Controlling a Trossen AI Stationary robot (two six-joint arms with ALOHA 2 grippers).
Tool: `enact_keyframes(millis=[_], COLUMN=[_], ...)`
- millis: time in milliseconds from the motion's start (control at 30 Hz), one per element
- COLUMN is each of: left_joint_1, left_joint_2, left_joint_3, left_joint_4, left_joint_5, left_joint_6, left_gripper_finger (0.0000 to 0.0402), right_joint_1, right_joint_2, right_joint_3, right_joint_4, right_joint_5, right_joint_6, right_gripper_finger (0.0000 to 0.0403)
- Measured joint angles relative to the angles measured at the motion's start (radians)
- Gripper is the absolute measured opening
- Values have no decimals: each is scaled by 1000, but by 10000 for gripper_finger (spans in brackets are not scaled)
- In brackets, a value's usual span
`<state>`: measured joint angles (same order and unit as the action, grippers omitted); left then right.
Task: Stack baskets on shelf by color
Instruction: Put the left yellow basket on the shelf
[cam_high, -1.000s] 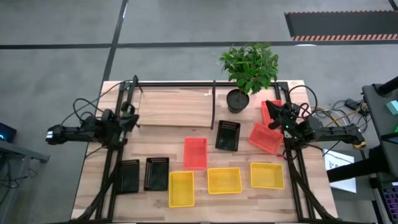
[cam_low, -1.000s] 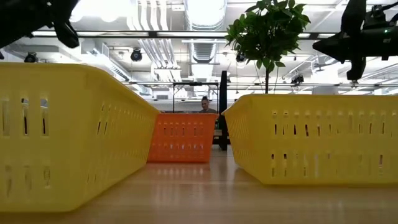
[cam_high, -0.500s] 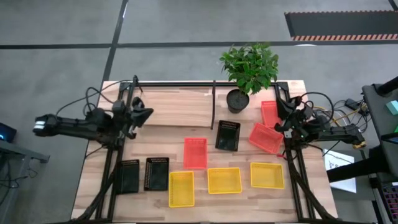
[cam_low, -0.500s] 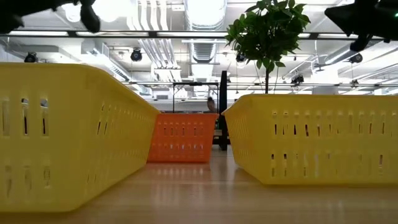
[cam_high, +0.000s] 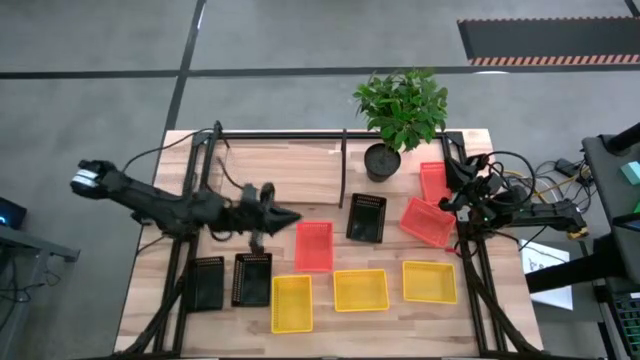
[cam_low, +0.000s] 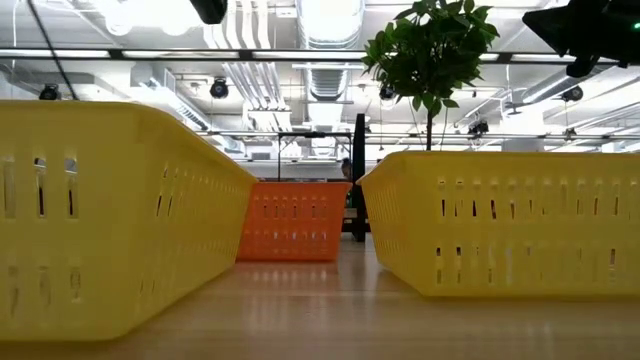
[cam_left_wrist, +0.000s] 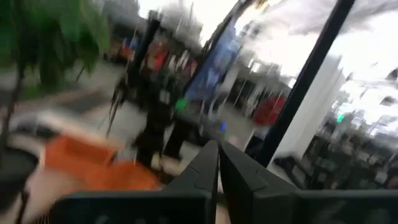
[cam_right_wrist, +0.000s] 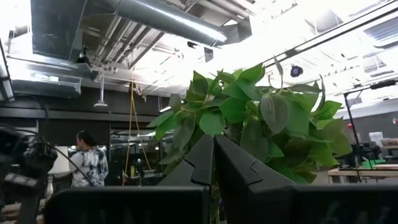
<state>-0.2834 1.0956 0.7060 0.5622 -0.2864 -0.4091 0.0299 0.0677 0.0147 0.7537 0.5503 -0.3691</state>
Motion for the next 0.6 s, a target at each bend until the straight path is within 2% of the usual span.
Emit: enact_keyframes(millis=[133, 267, 467, 600], left_joint_1=[-78, -140, -201, -250], left_joint_2=[95, 209, 384, 516], left_joint_3=[120, 252, 505, 702], left_joint_4=[-126, -305, -663, -979], left_joint_5=[-89, -115, -108, -41], left_joint_6=[-91, -172, -342, -425], left_gripper_finger=[0, 0, 0, 0], right_joint_1=[0, 0, 0, 0], right_joint_2=[0, 0, 0, 0], right_joint_3=[0, 0, 0, 0], right_joint_4=[-12, -18, -44, -45], right_joint_5=[0, 0, 0, 0], right_joint_6=[2, 2, 17, 19], right_gripper_finger=[9, 9, 9, 9])
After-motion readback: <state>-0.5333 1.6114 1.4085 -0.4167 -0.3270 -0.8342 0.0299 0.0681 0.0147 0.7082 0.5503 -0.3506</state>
